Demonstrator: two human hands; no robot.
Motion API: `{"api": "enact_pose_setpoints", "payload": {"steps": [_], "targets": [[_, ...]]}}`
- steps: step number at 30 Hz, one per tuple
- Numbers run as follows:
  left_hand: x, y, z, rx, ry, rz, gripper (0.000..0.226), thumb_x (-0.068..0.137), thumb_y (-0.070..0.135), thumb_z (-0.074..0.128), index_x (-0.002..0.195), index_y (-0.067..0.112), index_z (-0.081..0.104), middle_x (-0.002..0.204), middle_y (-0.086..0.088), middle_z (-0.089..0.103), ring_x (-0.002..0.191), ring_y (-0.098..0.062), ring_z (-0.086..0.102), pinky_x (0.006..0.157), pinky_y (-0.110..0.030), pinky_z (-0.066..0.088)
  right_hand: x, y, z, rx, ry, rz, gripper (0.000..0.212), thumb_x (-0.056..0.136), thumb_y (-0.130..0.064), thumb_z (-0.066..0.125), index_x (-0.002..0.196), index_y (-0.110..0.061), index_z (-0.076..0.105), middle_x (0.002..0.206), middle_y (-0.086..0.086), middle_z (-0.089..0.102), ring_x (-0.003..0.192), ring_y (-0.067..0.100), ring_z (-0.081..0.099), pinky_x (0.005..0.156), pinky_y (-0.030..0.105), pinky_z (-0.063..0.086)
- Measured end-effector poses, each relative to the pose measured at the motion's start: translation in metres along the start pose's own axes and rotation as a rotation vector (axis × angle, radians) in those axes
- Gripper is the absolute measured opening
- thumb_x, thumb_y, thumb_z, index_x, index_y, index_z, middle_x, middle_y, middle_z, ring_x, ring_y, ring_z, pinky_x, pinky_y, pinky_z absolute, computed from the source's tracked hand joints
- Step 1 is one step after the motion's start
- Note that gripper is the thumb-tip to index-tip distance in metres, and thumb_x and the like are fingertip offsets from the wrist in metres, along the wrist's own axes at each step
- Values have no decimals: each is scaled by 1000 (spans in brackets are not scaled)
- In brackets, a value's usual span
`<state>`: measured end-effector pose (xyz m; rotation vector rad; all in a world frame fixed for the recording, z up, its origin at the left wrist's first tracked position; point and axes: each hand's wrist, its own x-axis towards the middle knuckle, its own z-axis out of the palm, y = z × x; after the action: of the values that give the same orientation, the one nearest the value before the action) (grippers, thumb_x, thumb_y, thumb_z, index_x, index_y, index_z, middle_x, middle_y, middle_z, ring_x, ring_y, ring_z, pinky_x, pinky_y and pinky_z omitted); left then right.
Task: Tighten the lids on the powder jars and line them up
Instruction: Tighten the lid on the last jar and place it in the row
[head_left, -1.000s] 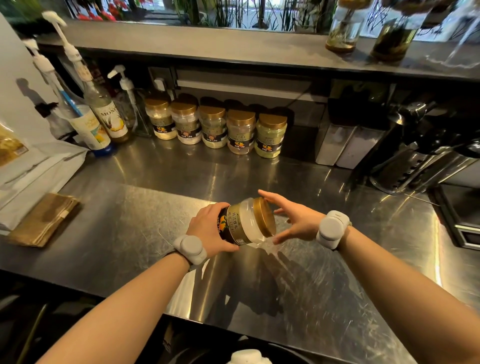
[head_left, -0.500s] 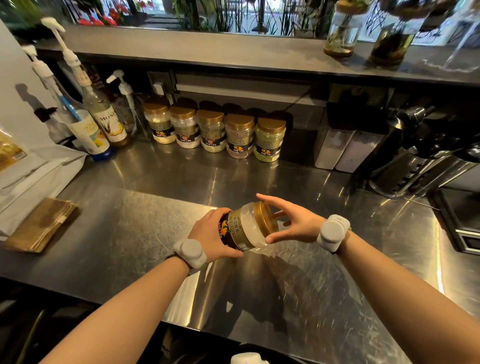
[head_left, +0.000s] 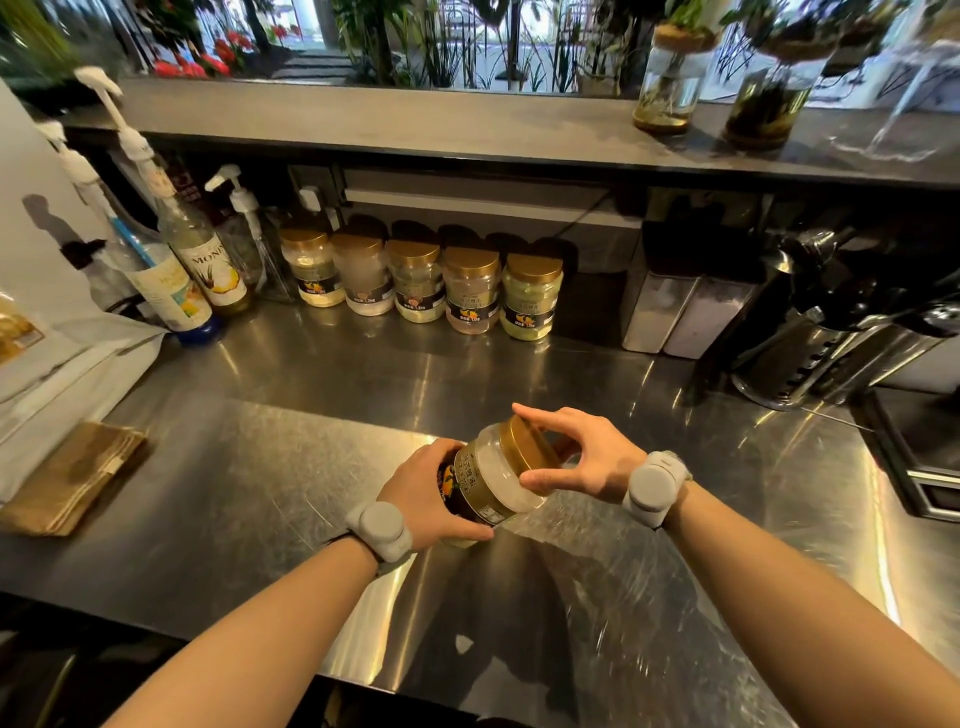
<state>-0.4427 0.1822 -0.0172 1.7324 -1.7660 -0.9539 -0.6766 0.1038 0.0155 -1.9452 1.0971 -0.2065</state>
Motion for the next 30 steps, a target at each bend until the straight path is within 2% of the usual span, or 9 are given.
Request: {"api": "enact_pose_setpoints", "payload": {"steps": [5,7,9,12,15,18,22,26,30], "targets": [[3,-1,6,-40,36,-68,87,42,56,89,116,38,47,107,22,59,98,-1,61,74,-13,52,1,1,4,81,63,10,78,77,-57,63,144,-44,27,138,-12,42,123,10,43,100,28,42],[7,1,8,-80,79,-112,89,41,55,90,115,35,46,108,21,59,98,-2,60,77,-12,49,2,2,7,167,113,52,76,81,-58,55,147,-37,23,139,-10,41,123,10,43,104,31,40],[14,5,7,-106,122,-147,92,41,55,90,116,33,43,108,19,57,98,-2,57,76,-11,46,6,5,11,290,167,117,65,89,-54,45,146,-30,27,141,-3,46,121,16,51,105,38,43],[25,11,7,-135,163,-203,93,44,55,89,119,30,41,109,16,56,99,-5,56,74,-11,45,12,11,18,366,220,220,38,101,-33,37,135,-19,45,129,7,56,106,22,61,88,36,52],[41,18,6,-154,194,-242,96,44,56,89,121,26,40,113,12,56,101,-8,56,78,-16,46,16,13,20,481,176,286,31,102,-22,36,126,-9,50,123,12,57,100,26,62,76,30,52],[60,25,5,-147,211,-257,97,46,56,88,124,24,40,119,8,56,102,-9,54,85,-22,48,19,13,18,584,138,295,30,102,-20,34,124,-7,52,121,13,59,100,27,61,75,27,52],[86,34,6,-135,196,-301,107,42,64,84,130,26,37,127,4,54,114,-16,55,94,-33,50,29,16,11,663,147,306,30,102,-18,37,129,-13,50,126,9,59,108,26,61,83,32,52],[102,43,7,-139,155,-289,114,40,66,83,136,29,33,132,4,49,118,-16,52,96,-33,49,38,18,3,711,192,315,33,100,-11,40,132,-14,48,125,8,59,112,26,58,86,37,51],[126,55,7,-166,108,-219,112,39,58,87,135,31,35,132,8,50,122,-14,51,100,-37,49,56,27,-19,722,266,323,44,97,-2,42,139,-14,39,132,4,53,119,25,52,94,42,47]]}}
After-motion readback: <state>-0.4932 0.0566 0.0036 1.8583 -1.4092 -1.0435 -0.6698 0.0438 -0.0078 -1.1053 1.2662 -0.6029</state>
